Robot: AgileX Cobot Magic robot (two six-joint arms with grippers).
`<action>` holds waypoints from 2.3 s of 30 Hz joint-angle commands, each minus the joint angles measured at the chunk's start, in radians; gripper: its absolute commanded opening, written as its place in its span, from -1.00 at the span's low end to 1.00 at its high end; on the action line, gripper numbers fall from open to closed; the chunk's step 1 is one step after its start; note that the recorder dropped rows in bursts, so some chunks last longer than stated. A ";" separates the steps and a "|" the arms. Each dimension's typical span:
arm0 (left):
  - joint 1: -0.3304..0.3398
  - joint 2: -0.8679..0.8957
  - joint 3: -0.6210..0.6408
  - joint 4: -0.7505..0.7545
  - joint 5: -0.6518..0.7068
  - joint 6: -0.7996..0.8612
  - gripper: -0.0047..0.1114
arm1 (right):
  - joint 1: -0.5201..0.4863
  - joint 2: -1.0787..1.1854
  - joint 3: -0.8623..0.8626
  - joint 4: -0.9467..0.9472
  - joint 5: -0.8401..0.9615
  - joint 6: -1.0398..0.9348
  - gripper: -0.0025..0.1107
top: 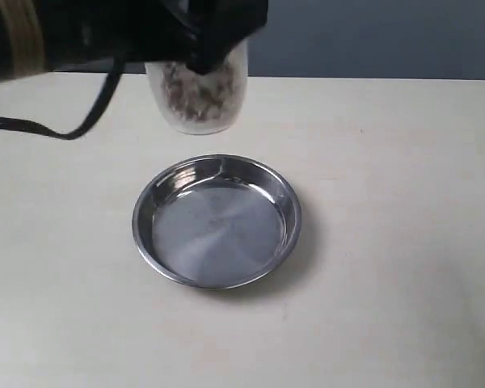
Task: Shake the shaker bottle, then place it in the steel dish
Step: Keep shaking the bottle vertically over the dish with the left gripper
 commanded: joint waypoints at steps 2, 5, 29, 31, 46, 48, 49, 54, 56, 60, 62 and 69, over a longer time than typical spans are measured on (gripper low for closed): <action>-0.001 0.111 0.146 -0.027 -0.060 -0.043 -0.91 | -0.003 -0.005 0.001 -0.002 -0.012 -0.003 -0.97; -0.001 -0.033 0.008 0.004 -0.062 0.080 -0.91 | -0.003 -0.005 0.001 -0.002 -0.012 -0.003 -0.97; -0.001 -0.129 0.010 -0.122 0.036 0.217 -0.91 | -0.003 -0.005 0.001 -0.002 -0.012 -0.003 -0.97; -0.001 -0.107 0.069 -0.173 0.087 0.181 -0.91 | -0.003 -0.005 0.001 -0.002 -0.012 -0.003 -0.97; -0.001 -0.071 0.095 -0.292 -0.192 0.291 -0.91 | -0.003 -0.005 0.001 -0.002 -0.012 -0.003 -0.97; -0.010 -0.120 0.019 -0.282 -0.066 0.336 -0.91 | -0.003 -0.005 0.001 -0.002 -0.012 -0.003 -0.97; -0.031 -0.037 0.138 -0.282 0.021 0.278 -0.91 | -0.003 -0.005 0.001 -0.002 -0.012 -0.003 -0.97; -0.041 -0.083 0.086 -0.325 -0.155 0.351 -0.91 | -0.003 -0.005 0.001 -0.002 -0.012 -0.002 -0.97; -0.061 -0.064 0.158 -0.332 -0.058 0.354 -0.91 | -0.003 -0.005 0.001 -0.002 -0.012 -0.002 -0.97; -0.049 -0.012 0.194 -0.347 -0.054 0.332 -0.91 | -0.003 -0.005 0.001 -0.002 -0.012 -0.002 -0.97; -0.049 -0.107 0.095 -0.321 -0.143 0.368 -0.91 | -0.003 -0.005 0.001 -0.002 -0.012 -0.002 -0.97; -0.046 0.010 0.271 -0.318 0.040 0.299 -0.91 | -0.003 -0.005 0.001 -0.002 -0.012 -0.002 -0.97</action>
